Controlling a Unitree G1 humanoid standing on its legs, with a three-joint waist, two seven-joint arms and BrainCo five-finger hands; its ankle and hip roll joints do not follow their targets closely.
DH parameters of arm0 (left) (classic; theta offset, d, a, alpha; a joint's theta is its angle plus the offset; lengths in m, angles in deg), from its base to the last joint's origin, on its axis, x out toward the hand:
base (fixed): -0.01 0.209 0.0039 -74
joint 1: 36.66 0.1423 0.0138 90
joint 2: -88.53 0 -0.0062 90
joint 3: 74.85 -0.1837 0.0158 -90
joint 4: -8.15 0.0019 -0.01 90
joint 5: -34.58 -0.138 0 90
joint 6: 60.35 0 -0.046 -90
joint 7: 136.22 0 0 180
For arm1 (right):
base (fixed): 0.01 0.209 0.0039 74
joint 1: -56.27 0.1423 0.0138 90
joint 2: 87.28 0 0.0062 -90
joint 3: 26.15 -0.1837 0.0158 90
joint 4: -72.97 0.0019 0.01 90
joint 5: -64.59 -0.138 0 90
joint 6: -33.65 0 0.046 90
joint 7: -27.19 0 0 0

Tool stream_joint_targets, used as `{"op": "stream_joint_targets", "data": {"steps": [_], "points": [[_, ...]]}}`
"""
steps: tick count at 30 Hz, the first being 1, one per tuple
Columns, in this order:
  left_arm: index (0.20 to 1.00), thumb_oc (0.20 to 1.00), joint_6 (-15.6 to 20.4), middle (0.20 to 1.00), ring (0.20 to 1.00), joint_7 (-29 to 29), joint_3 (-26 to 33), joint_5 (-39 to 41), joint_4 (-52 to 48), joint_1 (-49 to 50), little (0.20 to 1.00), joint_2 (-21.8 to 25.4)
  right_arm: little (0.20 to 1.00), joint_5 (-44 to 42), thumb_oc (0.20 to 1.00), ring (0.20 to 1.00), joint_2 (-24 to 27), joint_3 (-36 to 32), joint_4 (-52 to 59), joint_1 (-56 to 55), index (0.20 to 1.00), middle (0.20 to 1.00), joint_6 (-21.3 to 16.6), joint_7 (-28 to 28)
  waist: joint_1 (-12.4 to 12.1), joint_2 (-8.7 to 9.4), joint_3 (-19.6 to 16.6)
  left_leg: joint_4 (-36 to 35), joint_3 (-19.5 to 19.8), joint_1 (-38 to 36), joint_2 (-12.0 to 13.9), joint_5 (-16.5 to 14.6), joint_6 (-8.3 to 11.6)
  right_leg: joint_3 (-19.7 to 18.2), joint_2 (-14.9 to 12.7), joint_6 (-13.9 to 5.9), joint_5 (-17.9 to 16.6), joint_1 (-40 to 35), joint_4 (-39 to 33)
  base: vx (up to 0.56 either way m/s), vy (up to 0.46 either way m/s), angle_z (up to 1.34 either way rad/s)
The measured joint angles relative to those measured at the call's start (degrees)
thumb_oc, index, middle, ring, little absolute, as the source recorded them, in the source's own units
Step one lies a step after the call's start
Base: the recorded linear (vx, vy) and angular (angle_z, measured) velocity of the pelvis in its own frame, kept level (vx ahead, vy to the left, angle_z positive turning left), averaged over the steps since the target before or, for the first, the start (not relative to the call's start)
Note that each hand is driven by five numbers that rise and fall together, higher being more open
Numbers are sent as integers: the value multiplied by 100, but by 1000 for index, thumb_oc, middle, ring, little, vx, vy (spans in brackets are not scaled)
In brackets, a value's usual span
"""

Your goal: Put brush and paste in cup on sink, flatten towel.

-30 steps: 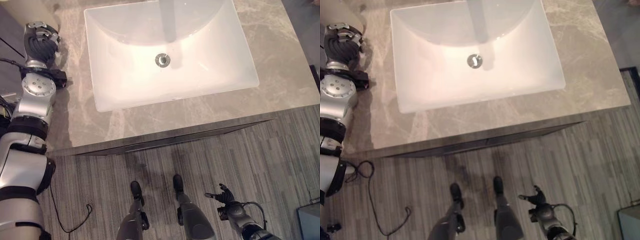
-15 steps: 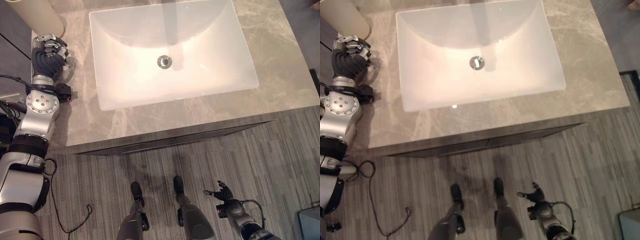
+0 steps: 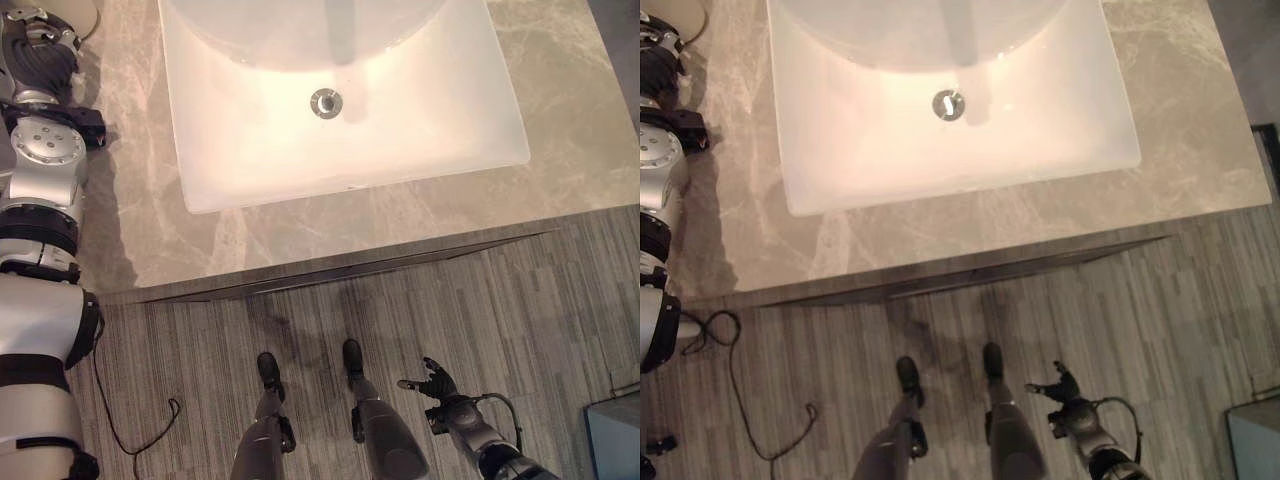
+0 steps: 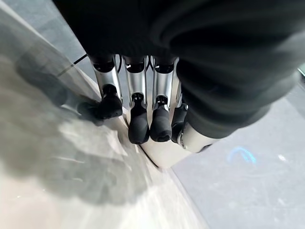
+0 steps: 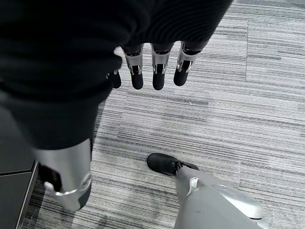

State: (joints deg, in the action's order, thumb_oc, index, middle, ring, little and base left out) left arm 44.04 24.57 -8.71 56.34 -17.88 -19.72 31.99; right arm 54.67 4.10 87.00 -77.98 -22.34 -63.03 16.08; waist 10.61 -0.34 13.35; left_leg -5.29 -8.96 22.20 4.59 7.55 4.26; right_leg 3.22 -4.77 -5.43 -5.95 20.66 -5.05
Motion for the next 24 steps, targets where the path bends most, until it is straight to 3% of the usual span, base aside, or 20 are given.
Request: {"op": "stream_joint_targets", "data": {"steps": [5, 10, 11, 12, 16, 18, 21, 24], "points": [[200, 200, -80, 200, 200, -68, -365, -192, 66, -378, 200, 332, 1000, 2, 1000, 1000, 12, 95, 5, -8, 1000, 1000, -92, -2, 92, 147, -87, 0, -110, 205, -3, 19, -25, -128, -4, -17, -91, 264, 0, 9, 13, -10], [200, 200, -40, 200, 200, -293, -335, -263, -96, -330, 200, 199, 1000, 12, 1000, 1000, -9, 109, 10, -42, 1000, 1000, -106, -9, 74, 154, -92, 0, -104, 205, -9, 20, -27, -124, -10, -19, -91, 261, 0, 24, -23, 0], [200, 200, -68, 200, 200, -428, -192, -325, -449, -124, 200, 129, 1000, 20, 1000, 1000, -12, 110, 42, -38, 1000, 1000, -102, -20, 36, 150, -93, 0, -92, 208, -8, 21, -26, -113, -6, -21, -90, 248, 0, 22, -53, 6], [200, 200, 56, 200, 200, -927, 382, -876, -1767, 645, 200, 30, 1000, 106, 1000, 1000, -7, 111, 142, -93, 1000, 1000, -102, -61, -1, 147, -95, 0, -63, 194, -7, 29, -21, -81, -4, -22, -86, 213, 0, 11, -56, 12], [200, 200, 284, 200, 200, -1446, 518, -1932, -3326, 1543, 200, -357, 1000, 184, 1000, 1000, -9, 99, 193, -85, 1000, 1000, -179, -169, -46, 125, -101, 1, 70, 149, -27, 103, -42, 227, -28, -6, -37, 7, 1, 20, -28, 30], [200, 200, 350, 200, 200, -1740, 1266, -2161, -4546, 2417, 200, -820, 1000, 183, 1000, 1000, -14, 40, 185, -66, 1000, 1000, -206, -254, -82, 102, -87, -2, 73, 103, -57, 109, -32, 358, -74, -27, -2, -111, 0, 31, 2, 30], [200, 200, 556, 200, 200, -2003, 1484, -2517, -5363, 3104, 200, -1056, 1000, 198, 1000, 1000, -50, -51, 78, -68, 1000, 1000, -207, -269, -155, 90, -87, -9, 109, 82, -92, 66, 9, 505, -116, -45, 28, -213, -1, 19, 56, 25], [200, 200, 738, 200, 200, -2283, 2073, -2838, -6364, 4474, 200, -1689, 1000, 299, 1000, 1000, -135, -159, 2, -79, 1000, 1000, -187, -371, -241, 65, -65, -27, 27, 109, -177, -15, -64, 546, -227, -75, 29, -216, -1, -2, 106, 14]]}}
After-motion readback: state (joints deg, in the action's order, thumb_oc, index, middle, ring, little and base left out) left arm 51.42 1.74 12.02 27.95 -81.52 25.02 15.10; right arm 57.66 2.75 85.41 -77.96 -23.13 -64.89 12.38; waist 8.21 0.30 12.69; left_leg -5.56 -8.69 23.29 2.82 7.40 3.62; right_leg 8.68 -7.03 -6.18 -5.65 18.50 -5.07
